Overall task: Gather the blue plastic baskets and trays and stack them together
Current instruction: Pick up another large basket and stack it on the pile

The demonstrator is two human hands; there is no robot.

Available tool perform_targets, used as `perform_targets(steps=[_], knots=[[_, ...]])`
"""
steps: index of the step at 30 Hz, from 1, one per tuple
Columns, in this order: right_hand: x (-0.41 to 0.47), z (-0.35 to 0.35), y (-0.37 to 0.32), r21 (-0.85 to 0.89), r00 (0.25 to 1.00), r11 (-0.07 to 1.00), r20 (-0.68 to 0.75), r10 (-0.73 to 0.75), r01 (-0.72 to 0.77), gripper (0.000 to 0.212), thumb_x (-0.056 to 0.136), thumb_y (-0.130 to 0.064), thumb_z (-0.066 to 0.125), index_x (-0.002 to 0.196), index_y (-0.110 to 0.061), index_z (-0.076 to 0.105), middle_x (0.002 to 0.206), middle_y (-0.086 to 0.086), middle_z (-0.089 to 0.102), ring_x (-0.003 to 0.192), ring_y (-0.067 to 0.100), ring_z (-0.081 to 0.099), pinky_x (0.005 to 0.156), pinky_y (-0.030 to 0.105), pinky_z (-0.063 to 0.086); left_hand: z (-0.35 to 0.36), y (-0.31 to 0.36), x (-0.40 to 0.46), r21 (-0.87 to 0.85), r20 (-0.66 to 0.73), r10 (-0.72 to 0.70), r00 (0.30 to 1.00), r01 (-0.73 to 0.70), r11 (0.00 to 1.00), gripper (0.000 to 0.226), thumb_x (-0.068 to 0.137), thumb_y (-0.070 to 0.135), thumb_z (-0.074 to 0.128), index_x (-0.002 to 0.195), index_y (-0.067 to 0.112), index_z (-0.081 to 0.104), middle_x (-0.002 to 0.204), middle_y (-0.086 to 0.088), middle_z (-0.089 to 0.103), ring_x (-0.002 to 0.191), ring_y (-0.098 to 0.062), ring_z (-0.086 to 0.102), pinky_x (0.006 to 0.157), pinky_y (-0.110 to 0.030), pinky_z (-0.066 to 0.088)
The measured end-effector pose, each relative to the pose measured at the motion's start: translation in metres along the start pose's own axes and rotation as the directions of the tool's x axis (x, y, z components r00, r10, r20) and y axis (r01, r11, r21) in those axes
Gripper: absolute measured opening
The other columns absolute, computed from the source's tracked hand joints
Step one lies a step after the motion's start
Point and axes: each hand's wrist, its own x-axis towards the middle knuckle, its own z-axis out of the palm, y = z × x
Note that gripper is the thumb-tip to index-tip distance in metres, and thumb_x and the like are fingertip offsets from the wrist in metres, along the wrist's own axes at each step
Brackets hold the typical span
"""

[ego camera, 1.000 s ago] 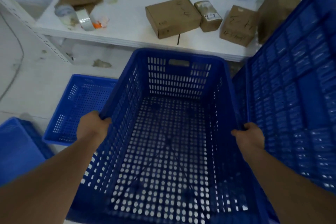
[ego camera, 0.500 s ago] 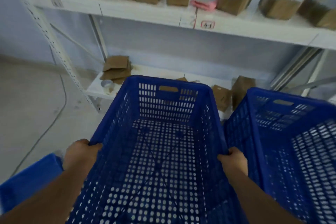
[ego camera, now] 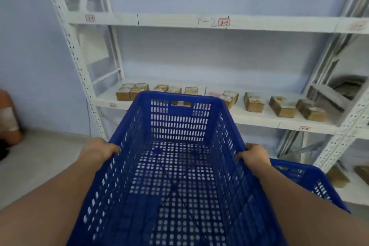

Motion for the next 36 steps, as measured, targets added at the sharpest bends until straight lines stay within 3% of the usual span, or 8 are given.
perform_targets(steps=[5, 11, 14, 18, 21, 27, 32, 36], knots=[[-0.022, -0.066, -0.033, -0.060, 0.997, 0.998, -0.062, -0.037, 0.034, 0.016, 0.072, -0.019, 0.069, 0.075, -0.005, 0.063, 0.071, 0.011, 0.063, 0.071, 0.031, 0.063, 0.070, 0.039, 0.057, -0.039, 0.044, -0.043, 0.011, 0.016, 0.092, 0.996, -0.092, 0.996, 0.029, 0.062, 0.027, 0.077, 0.076, 0.005, 0.064, 0.075, -0.013, 0.066, 0.067, -0.031, 0.065, 0.061, -0.031, 0.052], [-0.060, -0.128, -0.006, -0.090, 0.983, 0.995, -0.179, 0.030, -0.047, 0.014, 0.073, -0.016, 0.067, 0.074, -0.003, 0.063, 0.073, 0.013, 0.063, 0.073, 0.031, 0.064, 0.076, 0.043, 0.058, -0.035, 0.081, -0.098, 0.054, 0.087, 0.204, 0.975, -0.209, 0.976, 0.025, 0.063, 0.029, 0.076, 0.069, 0.007, 0.064, 0.073, -0.011, 0.066, 0.064, -0.028, 0.063, 0.058, -0.030, 0.051], [-0.070, -0.155, 0.020, -0.104, 0.970, 0.990, -0.235, 0.066, -0.093, 0.015, 0.073, -0.017, 0.068, 0.074, -0.004, 0.062, 0.068, 0.010, 0.060, 0.069, 0.030, 0.061, 0.069, 0.037, 0.056, -0.014, 0.094, -0.114, 0.077, 0.112, 0.252, 0.961, -0.261, 0.962, 0.026, 0.065, 0.031, 0.075, 0.072, 0.007, 0.068, 0.074, -0.012, 0.068, 0.068, -0.029, 0.065, 0.073, -0.038, 0.058], [-0.079, -0.187, 0.069, -0.103, 0.957, 0.983, -0.265, 0.121, -0.152, 0.018, 0.074, -0.017, 0.066, 0.085, -0.003, 0.064, 0.083, 0.015, 0.065, 0.077, 0.032, 0.064, 0.074, 0.039, 0.057, 0.025, 0.116, -0.147, 0.118, 0.149, 0.295, 0.944, -0.314, 0.942, 0.029, 0.072, 0.035, 0.073, 0.076, 0.006, 0.068, 0.072, -0.011, 0.065, 0.066, -0.027, 0.062, 0.072, -0.036, 0.055], [-0.083, -0.215, 0.108, -0.087, 0.951, 0.980, -0.269, 0.149, -0.178, 0.019, 0.077, -0.016, 0.064, 0.090, -0.002, 0.063, 0.084, 0.013, 0.062, 0.075, 0.030, 0.061, 0.065, 0.033, 0.052, 0.055, 0.142, -0.174, 0.146, 0.160, 0.326, 0.932, -0.349, 0.926, 0.033, 0.074, 0.038, 0.071, 0.082, 0.006, 0.069, 0.083, -0.014, 0.070, 0.074, -0.029, 0.063, 0.075, -0.036, 0.053], [-0.081, -0.284, 0.183, -0.100, 0.943, 0.971, -0.278, 0.184, -0.219, 0.010, 0.078, -0.015, 0.061, 0.071, -0.008, 0.058, 0.069, 0.008, 0.060, 0.071, 0.029, 0.060, 0.068, 0.033, 0.052, 0.128, 0.178, -0.240, 0.190, 0.185, 0.330, 0.926, -0.363, 0.912, 0.035, 0.074, 0.039, 0.071, 0.077, 0.005, 0.066, 0.087, -0.017, 0.070, 0.077, -0.033, 0.064, 0.074, -0.037, 0.056], [-0.063, -0.335, 0.231, -0.165, 0.945, 0.965, -0.290, 0.148, -0.202, 0.019, 0.077, -0.017, 0.063, 0.088, -0.002, 0.064, 0.087, 0.016, 0.067, 0.079, 0.031, 0.065, 0.073, 0.038, 0.057, 0.187, 0.190, -0.287, 0.164, 0.163, 0.307, 0.938, -0.332, 0.929, 0.032, 0.071, 0.036, 0.072, 0.068, 0.005, 0.066, 0.072, -0.012, 0.065, 0.066, -0.029, 0.061, 0.057, -0.029, 0.046], [-0.045, -0.362, 0.260, -0.223, 0.941, 0.955, -0.315, 0.120, -0.197, 0.018, 0.075, -0.019, 0.060, 0.086, -0.006, 0.067, 0.084, 0.014, 0.069, 0.076, 0.030, 0.066, 0.075, 0.041, 0.059, 0.225, 0.200, -0.312, 0.148, 0.144, 0.284, 0.948, -0.304, 0.941, 0.031, 0.071, 0.037, 0.072, 0.055, 0.012, 0.060, 0.059, -0.005, 0.059, 0.054, -0.020, 0.054, 0.046, -0.024, 0.034]])
